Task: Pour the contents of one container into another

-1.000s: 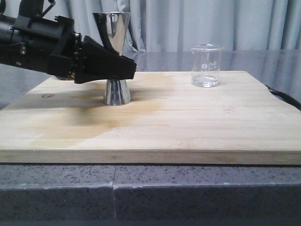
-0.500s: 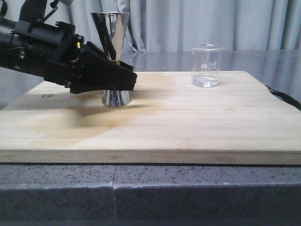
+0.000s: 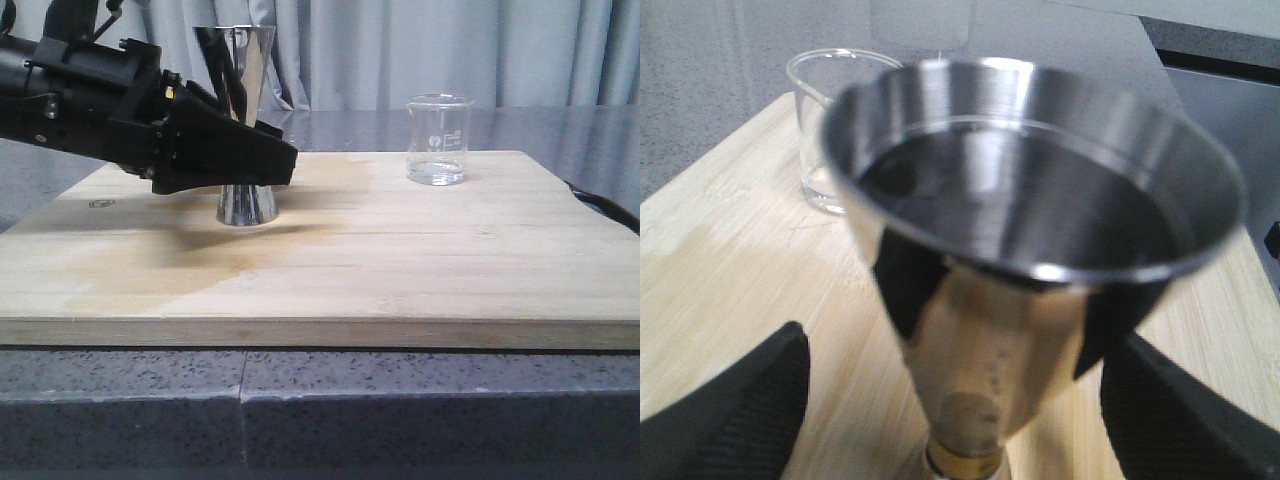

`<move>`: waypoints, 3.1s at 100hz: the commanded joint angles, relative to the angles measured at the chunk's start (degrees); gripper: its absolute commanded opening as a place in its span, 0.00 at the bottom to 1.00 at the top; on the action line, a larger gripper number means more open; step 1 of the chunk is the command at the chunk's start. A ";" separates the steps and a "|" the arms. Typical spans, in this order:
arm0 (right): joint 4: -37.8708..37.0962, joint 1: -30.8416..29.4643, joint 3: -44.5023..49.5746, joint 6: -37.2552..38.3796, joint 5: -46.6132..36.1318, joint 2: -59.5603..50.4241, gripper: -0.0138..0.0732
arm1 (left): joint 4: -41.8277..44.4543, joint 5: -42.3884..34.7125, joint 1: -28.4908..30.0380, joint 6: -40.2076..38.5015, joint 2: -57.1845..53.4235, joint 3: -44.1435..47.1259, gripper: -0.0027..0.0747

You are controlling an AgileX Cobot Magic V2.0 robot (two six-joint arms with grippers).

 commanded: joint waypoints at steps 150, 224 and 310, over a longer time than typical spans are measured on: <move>1.85 -0.35 -2.44 -0.28 5.48 -1.33 0.81 | 11.78 4.26 20.37 -32.82 -24.29 -9.61 0.75; 2.13 -0.35 -13.57 -0.28 48.20 -5.30 0.81 | 10.30 -45.53 28.02 -42.19 -47.44 -8.66 0.71; 1.68 -0.24 22.66 -0.39 45.29 -46.60 0.67 | 6.37 -45.72 28.02 -42.29 -88.93 34.30 0.62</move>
